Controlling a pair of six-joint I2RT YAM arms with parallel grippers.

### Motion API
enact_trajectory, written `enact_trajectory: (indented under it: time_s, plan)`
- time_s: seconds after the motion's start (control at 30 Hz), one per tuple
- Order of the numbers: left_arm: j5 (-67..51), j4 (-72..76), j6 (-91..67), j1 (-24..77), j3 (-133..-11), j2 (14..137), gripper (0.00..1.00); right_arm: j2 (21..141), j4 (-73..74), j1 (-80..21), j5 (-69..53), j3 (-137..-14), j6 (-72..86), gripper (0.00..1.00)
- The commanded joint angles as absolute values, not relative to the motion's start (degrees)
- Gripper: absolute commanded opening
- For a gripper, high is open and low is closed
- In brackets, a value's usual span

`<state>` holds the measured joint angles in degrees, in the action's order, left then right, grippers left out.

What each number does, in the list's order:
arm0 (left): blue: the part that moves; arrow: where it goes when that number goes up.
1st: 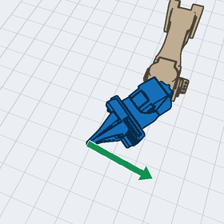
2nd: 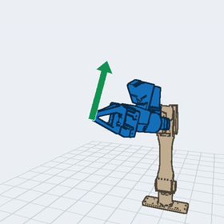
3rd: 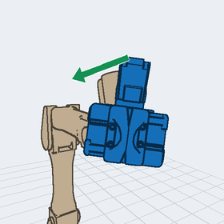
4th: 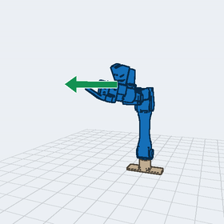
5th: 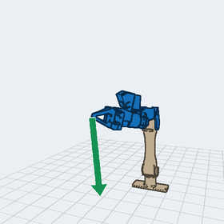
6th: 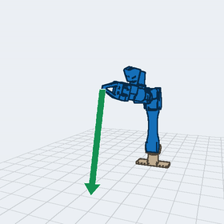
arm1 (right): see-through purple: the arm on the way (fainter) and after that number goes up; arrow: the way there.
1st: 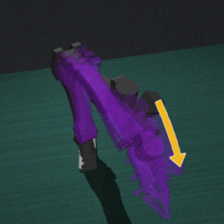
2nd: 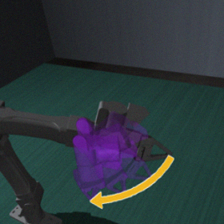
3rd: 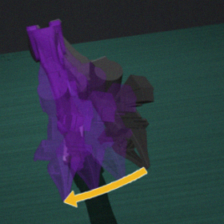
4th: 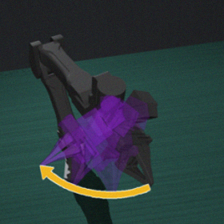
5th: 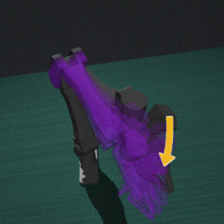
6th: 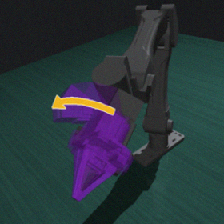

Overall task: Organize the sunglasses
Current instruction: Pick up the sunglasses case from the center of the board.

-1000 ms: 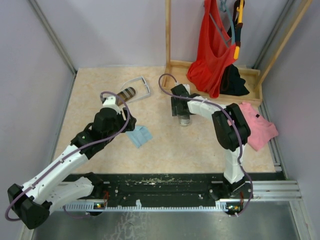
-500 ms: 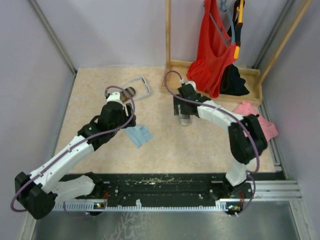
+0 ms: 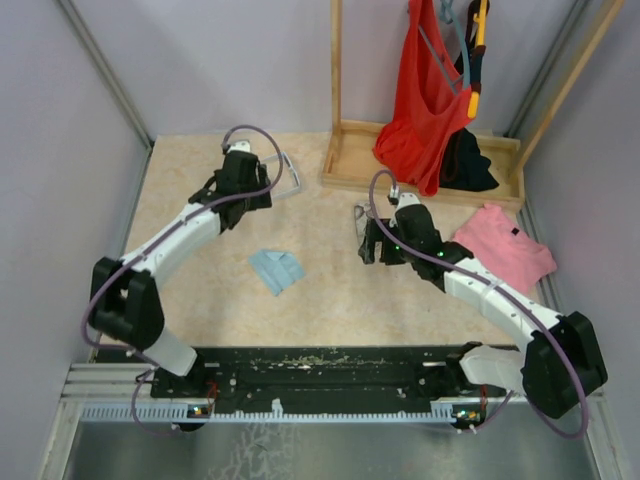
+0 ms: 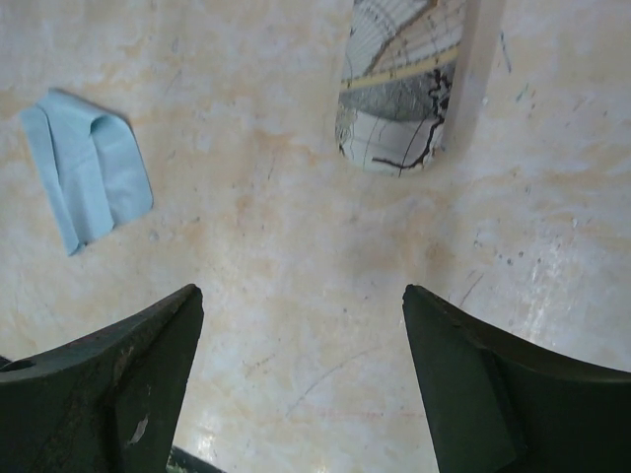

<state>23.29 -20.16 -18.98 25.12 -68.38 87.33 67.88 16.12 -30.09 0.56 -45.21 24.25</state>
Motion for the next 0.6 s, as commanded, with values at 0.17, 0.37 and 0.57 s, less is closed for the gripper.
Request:
enact_trajectory:
  time_s: [0.17, 0.37, 0.57]
  plan:
    - [13.35, -12.83, 0.76, 17.72, -76.94, 103.11, 0.78, 59.21, 14.23, -29.88, -6.55, -38.99, 24.70, 0.82]
    - [0.71, -8.76, 5.77, 11.16, -77.71, 106.15, 0.84, 57.92, 14.40, -29.87, -8.88, -37.80, 24.23, 0.82]
    - [-0.02, -9.21, 10.72, 9.78, -80.66, 109.87, 0.90, 58.64, 14.62, -29.93, -10.36, -38.17, 23.44, 0.82]
